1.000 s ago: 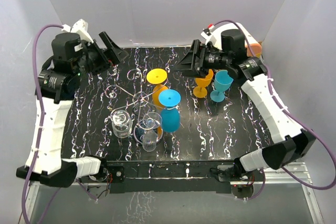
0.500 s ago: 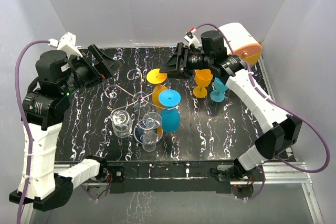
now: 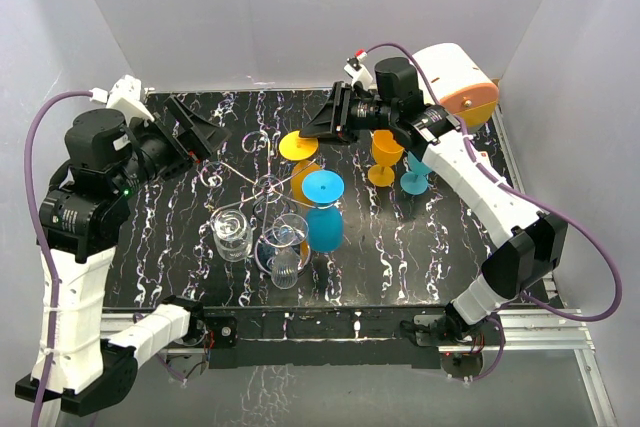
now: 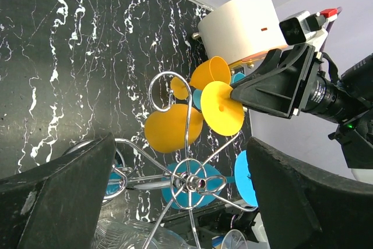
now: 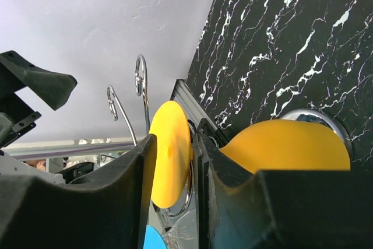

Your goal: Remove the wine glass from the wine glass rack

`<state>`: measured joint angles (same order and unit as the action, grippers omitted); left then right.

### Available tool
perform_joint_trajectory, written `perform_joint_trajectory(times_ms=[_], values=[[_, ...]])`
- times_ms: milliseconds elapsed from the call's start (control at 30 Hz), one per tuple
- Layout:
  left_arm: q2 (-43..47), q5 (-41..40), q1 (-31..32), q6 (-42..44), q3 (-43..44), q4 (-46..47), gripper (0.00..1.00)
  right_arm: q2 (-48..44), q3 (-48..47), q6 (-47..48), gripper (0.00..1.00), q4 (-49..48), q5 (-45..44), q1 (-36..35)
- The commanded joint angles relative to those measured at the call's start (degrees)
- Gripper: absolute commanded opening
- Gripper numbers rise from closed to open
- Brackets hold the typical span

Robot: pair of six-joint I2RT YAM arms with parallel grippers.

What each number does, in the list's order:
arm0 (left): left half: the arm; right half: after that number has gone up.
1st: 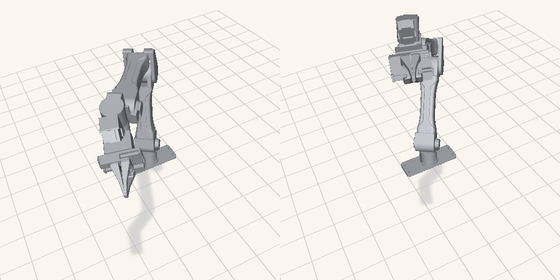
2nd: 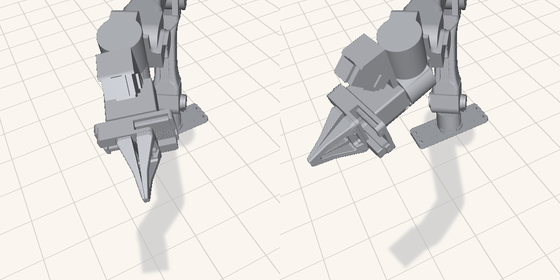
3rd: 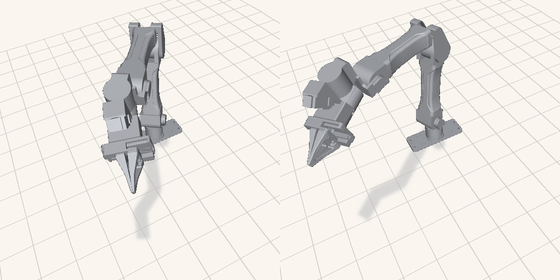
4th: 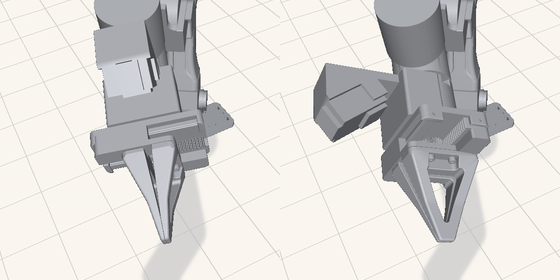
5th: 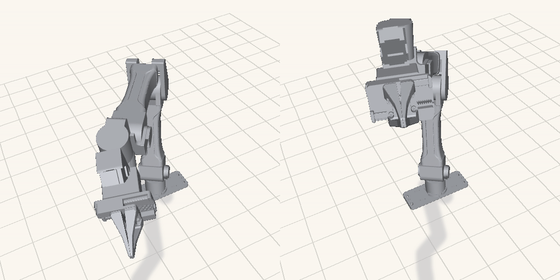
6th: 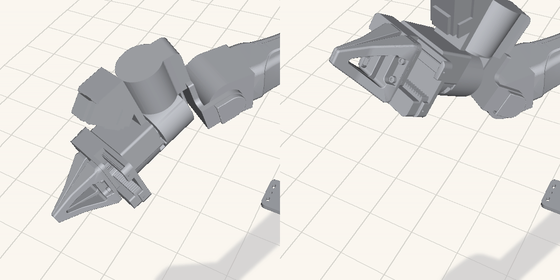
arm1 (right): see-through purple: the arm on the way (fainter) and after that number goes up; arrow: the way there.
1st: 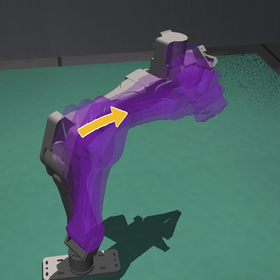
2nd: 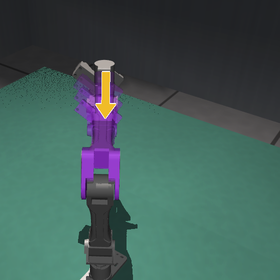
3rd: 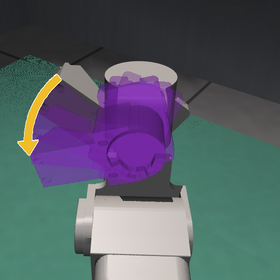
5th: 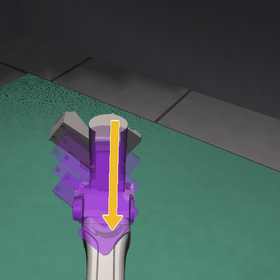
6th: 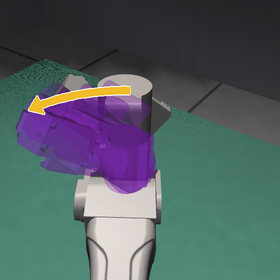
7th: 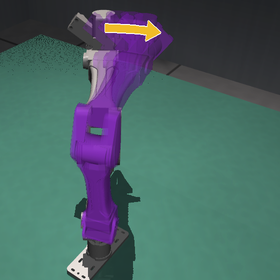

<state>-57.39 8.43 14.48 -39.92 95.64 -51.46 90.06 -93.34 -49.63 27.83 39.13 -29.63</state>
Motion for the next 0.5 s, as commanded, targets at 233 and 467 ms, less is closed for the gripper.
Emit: perform_joint_trajectory(times_ms=[233,467], values=[[1.03,1.77,0.27,-0.77,-0.55,0.03,0.93,-0.44,-1.78,-2.45,0.19,-6.25,0.1,-0.61],[1.64,1.73,0.26,-1.04,-0.62,-0.29,0.93,-1.19,0.22,-4.45,0.15,-7.74,0.35,-0.58]])
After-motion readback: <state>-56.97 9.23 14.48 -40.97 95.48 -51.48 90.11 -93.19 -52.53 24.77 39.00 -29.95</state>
